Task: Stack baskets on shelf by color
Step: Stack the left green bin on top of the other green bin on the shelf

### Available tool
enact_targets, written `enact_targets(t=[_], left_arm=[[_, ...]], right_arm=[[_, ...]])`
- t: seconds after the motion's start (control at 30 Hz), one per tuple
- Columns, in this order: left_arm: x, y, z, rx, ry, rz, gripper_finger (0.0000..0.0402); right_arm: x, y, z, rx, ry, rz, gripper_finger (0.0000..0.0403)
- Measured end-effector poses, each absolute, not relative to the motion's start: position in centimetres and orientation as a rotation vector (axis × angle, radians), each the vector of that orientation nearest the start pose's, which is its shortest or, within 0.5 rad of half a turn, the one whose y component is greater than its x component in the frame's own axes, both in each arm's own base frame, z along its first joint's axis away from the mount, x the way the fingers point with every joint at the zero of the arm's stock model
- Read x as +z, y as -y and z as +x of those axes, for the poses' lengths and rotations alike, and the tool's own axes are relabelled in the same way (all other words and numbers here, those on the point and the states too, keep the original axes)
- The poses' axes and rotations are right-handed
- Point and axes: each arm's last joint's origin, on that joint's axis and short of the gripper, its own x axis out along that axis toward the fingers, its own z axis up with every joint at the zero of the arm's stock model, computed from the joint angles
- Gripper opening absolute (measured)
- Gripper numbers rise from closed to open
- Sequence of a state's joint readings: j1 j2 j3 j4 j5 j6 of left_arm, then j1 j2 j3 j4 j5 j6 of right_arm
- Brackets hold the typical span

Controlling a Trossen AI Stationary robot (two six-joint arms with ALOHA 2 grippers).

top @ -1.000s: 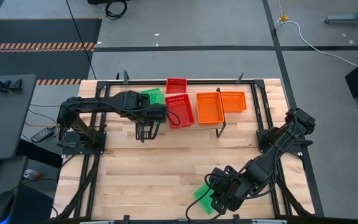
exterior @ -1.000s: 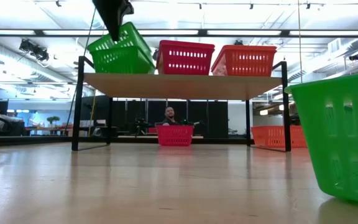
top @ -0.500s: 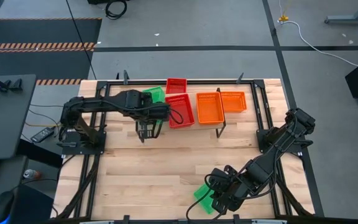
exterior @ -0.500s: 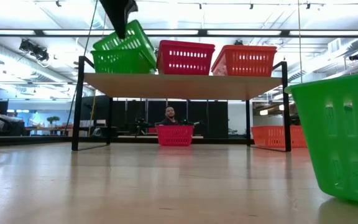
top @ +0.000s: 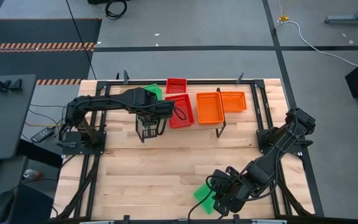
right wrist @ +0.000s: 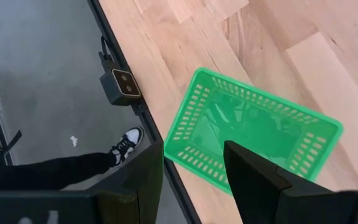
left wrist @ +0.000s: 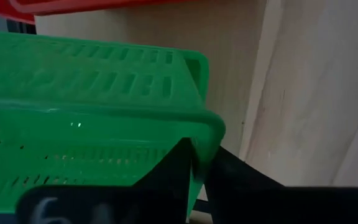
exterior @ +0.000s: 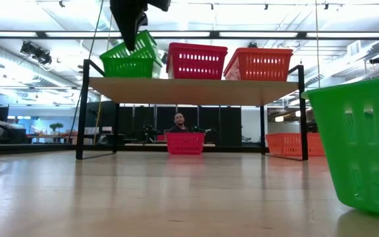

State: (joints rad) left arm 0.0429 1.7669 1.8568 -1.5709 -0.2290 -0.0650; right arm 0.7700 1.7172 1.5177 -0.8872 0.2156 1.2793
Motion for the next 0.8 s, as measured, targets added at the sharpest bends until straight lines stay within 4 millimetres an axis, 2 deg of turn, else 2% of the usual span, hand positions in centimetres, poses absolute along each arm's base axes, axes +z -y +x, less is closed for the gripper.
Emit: enact_targets(t=[0.2, 0.53, 0.8], left_arm=[[35.0, -1.4, 31.8, 0.281, -1.461, 0.084, 0.0013], [38.4, -0.7, 31.9, 0.275, -1.318, 0.081, 0.0012], [38.6, -0.6, 31.9, 0.260, -1.313, 0.127, 0.0012]], right_arm=[[29.0, -24.2, 25.9, -0.183, -1.083, 0.630, 0.0174], [28.9, -24.2, 25.9, -0.186, -1.084, 0.621, 0.0174], [28.9, -24.2, 25.9, -0.186, -1.084, 0.622, 0.0174]])
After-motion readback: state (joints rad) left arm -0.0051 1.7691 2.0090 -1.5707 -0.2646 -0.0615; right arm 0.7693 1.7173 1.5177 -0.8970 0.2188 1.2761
